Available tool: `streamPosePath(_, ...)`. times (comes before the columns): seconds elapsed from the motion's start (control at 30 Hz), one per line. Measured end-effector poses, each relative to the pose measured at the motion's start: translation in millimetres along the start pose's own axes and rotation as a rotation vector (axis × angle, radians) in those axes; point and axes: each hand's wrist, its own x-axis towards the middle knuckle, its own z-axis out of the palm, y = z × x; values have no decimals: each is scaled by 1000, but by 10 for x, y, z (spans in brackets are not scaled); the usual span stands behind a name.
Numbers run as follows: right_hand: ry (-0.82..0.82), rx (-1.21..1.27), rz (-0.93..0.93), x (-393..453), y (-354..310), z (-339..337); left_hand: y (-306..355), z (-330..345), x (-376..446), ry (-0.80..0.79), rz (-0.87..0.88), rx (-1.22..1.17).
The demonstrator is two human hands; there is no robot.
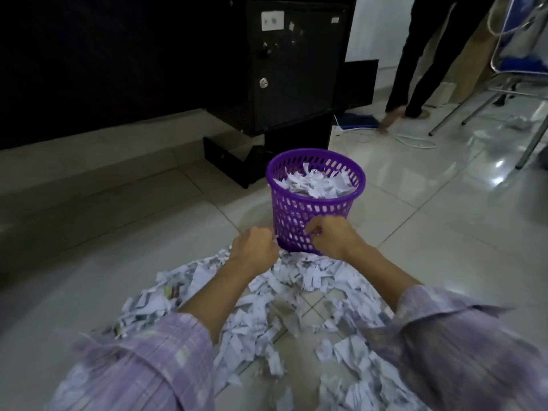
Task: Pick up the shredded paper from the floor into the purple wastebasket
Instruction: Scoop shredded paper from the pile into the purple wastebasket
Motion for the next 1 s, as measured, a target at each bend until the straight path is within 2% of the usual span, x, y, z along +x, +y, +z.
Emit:
streamPosePath(0.17, -82, 30, 26, -504, 48, 515, -309, 396, -554, -74, -76, -55)
streamPosePath(0.37, -348, -76, 67, -1244, 211, 1340, -600, 1057, -1296, -242, -126, -57)
streamPosePath(0.47, -453, -80, 43, -1642, 265, 1616, -669, 1300, -1576, -350, -84, -19)
streamPosePath(0.6, -657, -222, -57, -2147, 249, 1912, -684, 1515, -1887, -504, -10, 75)
streamPosePath(0.7, -740, -380, -263, -2372, 245, 2095, -646, 1582, -2022, -518, 57, 143)
streamPosePath(0.77, -697, -391, -330, -2345, 250, 2133, -630, 1593, -2067, -482, 113, 165)
streamPosePath(0.87, -449, -363, -329, -2112, 228, 2027, -599, 1592, -2104, -440, 167, 169)
streamPosePath(0.93, -335, -381, -249, -1959, 235, 1957, -584, 1599, -2124, -445, 188, 189)
streamPosePath(1.0, -331, -386, -160, -1901, 247, 1927, -594, 1600, -2127, -455, 191, 210)
